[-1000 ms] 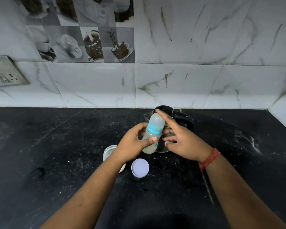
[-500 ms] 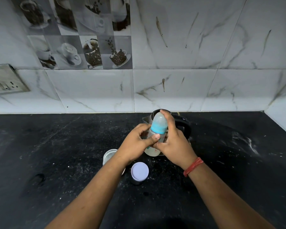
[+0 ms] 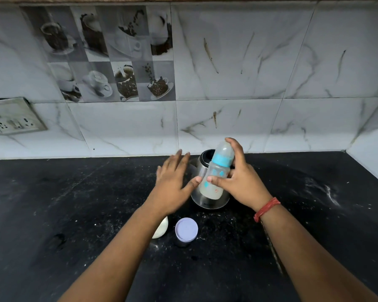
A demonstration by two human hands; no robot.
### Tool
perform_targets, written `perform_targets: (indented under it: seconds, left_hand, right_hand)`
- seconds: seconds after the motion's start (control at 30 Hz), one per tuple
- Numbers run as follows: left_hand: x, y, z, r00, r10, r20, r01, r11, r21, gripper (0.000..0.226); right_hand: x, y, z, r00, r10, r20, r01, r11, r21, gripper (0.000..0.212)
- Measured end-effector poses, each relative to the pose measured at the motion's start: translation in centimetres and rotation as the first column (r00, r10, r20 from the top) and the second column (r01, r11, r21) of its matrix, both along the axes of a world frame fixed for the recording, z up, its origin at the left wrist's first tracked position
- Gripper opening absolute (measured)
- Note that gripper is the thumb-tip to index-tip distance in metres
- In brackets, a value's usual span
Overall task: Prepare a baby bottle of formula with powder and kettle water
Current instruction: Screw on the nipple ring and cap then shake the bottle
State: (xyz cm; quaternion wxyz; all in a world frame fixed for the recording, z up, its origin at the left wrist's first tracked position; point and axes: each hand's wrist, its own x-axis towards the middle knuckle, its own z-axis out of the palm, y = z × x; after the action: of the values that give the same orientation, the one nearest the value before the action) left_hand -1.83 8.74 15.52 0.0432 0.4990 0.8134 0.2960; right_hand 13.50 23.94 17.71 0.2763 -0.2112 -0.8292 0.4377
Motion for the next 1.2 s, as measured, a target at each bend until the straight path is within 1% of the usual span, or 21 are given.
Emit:
perform_targets:
  seconds: [0.07,0.1,0.13,0.2,0.33,0.53,0.57,0.6,0.63,0.67,0.7,0.73,0.8,0.83,0.9,0.93,1.0,1.03,1.1,1.13,1.2]
  left_hand:
    - [-0.7,-0.2,-0.2,0.973,0.065,-0.221,-0.09,0.991,-0.101,0.092]
    - [-0.9,-0.3,-0.2,0.951,0.085,-0.297,-0.124,0.986,-0.114,0.091]
    - [-1.1,-0.3,-0.3,0.93,0.101,-0.353,-0.15,0.982,-0.114,0.088]
    - [-1.1,-0.4,-0.2,0.906,0.132,-0.402,-0.188,0.977,-0.104,0.085]
    - [-0.8,-0.6,0.2,0.891,0.172,-0.419,-0.233,0.968,-0.097,0.082]
    - [0.2,-0.8,1.0,0.896,0.182,-0.405,-0.236,0.968,-0.087,0.081]
    - [0.4,-0.9,1.1,0.897,0.183,-0.403,-0.237,0.968,-0.088,0.081]
    - [0.6,-1.0,1.2,0.897,0.186,-0.401,-0.238,0.967,-0.085,0.081]
    - [0.7,-1.0,1.3,0.897,0.189,-0.399,-0.239,0.968,-0.078,0.081]
    - [0.8,-1.1,1.5,0.898,0.192,-0.396,-0.238,0.969,-0.071,0.082]
    - [0.9,-1.1,1.6,0.899,0.195,-0.392,-0.239,0.969,-0.067,0.082]
    - [1.0,-1.2,1.8,0.901,0.196,-0.388,-0.239,0.969,-0.066,0.082]
    - [1.2,-1.3,2.0,0.9,0.199,-0.388,-0.241,0.969,-0.062,0.082]
    - [1.2,-1.4,2.1,0.9,0.201,-0.388,-0.24,0.969,-0.056,0.082]
    - [1.2,-1.3,2.4,0.902,0.208,-0.377,-0.243,0.969,-0.046,0.082]
    - [1.3,-1.3,2.5,0.902,0.211,-0.377,-0.246,0.968,-0.045,0.082]
    - [1.3,-1.3,2.6,0.897,0.212,-0.389,-0.25,0.967,-0.049,0.083]
    - [1.3,-1.3,2.7,0.895,0.214,-0.392,-0.252,0.967,-0.047,0.083]
    - [1.4,-1.1,2.7,0.897,0.222,-0.382,-0.257,0.966,-0.041,0.084]
    - [1.4,-1.1,2.7,0.899,0.222,-0.377,-0.255,0.966,-0.04,0.084]
    - [1.5,-1.0,2.7,0.9,0.216,-0.38,-0.247,0.968,-0.034,0.083]
  right_hand:
    - [0.3,0.6,0.2,1.0,-0.023,-0.011,0.023,1.0,-0.021,0.103]
    - [0.4,0.8,0.3,0.999,-0.03,-0.017,0.03,0.999,-0.037,0.103]
    - [0.5,0.9,0.4,0.999,-0.031,-0.024,0.029,0.998,-0.053,0.102]
    - [0.7,1.0,0.6,0.999,-0.023,-0.034,0.021,0.998,-0.067,0.1]
    - [1.2,0.7,1.0,0.999,-0.019,-0.028,0.017,0.997,-0.069,0.1]
    - [1.5,0.7,1.3,1.0,0.005,-0.03,-0.007,0.996,-0.091,0.101]
    - [1.6,0.7,1.5,0.999,-0.002,-0.049,-0.003,0.995,-0.102,0.1]
    - [1.7,0.7,1.7,0.994,-0.035,-0.099,0.023,0.992,-0.127,0.099]
    - [1.8,0.6,1.8,0.977,-0.104,-0.186,0.073,0.984,-0.164,0.098]
    - [1.9,0.7,1.8,0.942,-0.187,-0.277,0.126,0.967,-0.222,0.096]
    - [2.0,0.8,1.8,0.91,-0.241,-0.337,0.15,0.95,-0.274,0.095]
    - [2.1,0.7,1.8,0.908,-0.244,-0.34,0.142,0.944,-0.296,0.095]
    - [2.2,0.1,1.8,0.951,-0.155,-0.267,0.074,0.954,-0.29,0.094]
    - [2.2,0.0,1.7,0.942,-0.174,-0.286,0.075,0.942,-0.326,0.09]
    - [2.4,0.1,2.0,0.877,-0.294,-0.379,0.099,0.883,-0.458,0.081]
    - [2.5,0.2,2.1,0.879,-0.295,-0.375,0.088,0.873,-0.48,0.08]
    - [2.6,-0.1,2.2,0.931,-0.207,-0.301,0.067,0.907,-0.415,0.084]
    - [2.5,-0.1,2.1,0.927,-0.225,-0.301,0.092,0.912,-0.399,0.085]
    - [2.6,-0.2,2.1,0.876,-0.323,-0.36,0.144,0.885,-0.443,0.084]
    - [2.7,-0.3,2.3,0.882,-0.315,-0.352,0.14,0.886,-0.442,0.084]
    - [2.5,-0.6,2.4,0.927,-0.244,-0.284,0.126,0.918,-0.376,0.086]
